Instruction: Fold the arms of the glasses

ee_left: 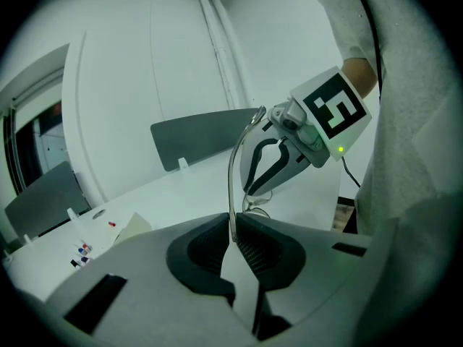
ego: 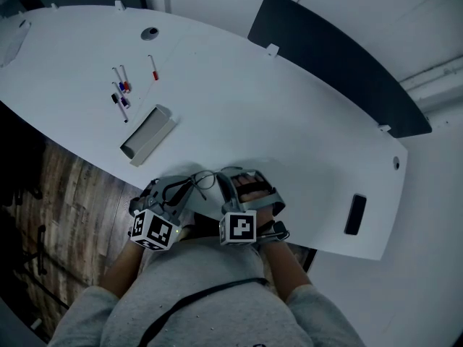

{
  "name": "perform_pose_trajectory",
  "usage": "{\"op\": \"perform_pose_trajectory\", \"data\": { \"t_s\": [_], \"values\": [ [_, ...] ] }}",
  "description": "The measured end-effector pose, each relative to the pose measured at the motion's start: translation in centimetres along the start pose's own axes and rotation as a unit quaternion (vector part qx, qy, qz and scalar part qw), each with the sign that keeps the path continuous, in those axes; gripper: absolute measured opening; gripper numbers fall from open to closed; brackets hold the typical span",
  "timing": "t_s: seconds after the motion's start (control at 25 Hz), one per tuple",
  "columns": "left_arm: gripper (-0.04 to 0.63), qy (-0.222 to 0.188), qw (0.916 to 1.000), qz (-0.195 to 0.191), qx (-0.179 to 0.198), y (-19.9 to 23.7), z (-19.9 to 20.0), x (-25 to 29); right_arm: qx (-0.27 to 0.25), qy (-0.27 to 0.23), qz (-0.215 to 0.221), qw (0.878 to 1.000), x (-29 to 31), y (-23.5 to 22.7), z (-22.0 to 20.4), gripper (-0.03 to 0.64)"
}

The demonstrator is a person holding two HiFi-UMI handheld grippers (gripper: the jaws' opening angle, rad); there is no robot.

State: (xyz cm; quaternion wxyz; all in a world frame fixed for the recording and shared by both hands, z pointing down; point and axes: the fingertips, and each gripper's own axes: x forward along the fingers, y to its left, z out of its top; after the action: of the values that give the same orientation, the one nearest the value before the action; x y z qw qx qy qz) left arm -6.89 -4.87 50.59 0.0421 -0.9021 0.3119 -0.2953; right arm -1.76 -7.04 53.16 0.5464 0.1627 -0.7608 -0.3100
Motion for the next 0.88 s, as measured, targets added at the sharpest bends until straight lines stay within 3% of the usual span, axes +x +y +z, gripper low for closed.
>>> {"op": "perform_pose_trajectory", "data": {
  "t_s": [0.56,0.64,0.76,0.88],
  "values": [
    [0.041,0.011,0.9998,0.001,0.018,-0.4,0.7,-0.1,-0.006,-0.010,-0.003,1.000,-0.2,0.7,0.0,0.032],
    [0.041,0.011,0.9998,0.002,0.018,-0.5,0.7,-0.1,0.030,-0.028,-0.009,0.999,-0.6,0.5,0.0,0.032],
    [0.041,0.011,0.9998,0.002,0.018,-0.4,0.6,-0.1,0.123,-0.066,-0.002,0.990,-1.6,-0.1,0.1,0.039],
    [0.041,0.012,0.9998,0.002,0.018,-0.4,0.6,0.0,0.205,-0.091,0.023,0.974,-2.6,-0.3,-0.5,0.123]
  ]
}}
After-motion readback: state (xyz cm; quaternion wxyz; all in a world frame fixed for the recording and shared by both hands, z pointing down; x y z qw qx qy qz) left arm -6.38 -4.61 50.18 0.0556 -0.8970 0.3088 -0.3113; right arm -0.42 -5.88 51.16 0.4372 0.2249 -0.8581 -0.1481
